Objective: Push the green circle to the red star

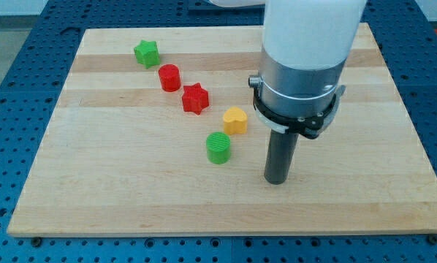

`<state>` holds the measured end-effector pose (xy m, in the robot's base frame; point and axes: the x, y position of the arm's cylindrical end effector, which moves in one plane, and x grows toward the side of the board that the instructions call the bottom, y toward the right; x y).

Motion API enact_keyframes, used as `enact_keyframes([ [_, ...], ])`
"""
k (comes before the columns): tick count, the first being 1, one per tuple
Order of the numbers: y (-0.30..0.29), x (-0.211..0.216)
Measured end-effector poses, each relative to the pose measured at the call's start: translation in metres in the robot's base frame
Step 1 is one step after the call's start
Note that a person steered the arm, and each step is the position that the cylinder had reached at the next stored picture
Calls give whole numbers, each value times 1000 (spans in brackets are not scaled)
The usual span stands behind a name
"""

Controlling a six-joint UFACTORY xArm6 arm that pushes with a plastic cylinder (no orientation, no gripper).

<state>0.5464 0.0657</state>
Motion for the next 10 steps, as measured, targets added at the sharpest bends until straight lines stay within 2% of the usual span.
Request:
enact_keyframes([
  [2,-22,-22],
  [5,-54,-22],
  [7,-101,-33],
  [10,-107,-39],
])
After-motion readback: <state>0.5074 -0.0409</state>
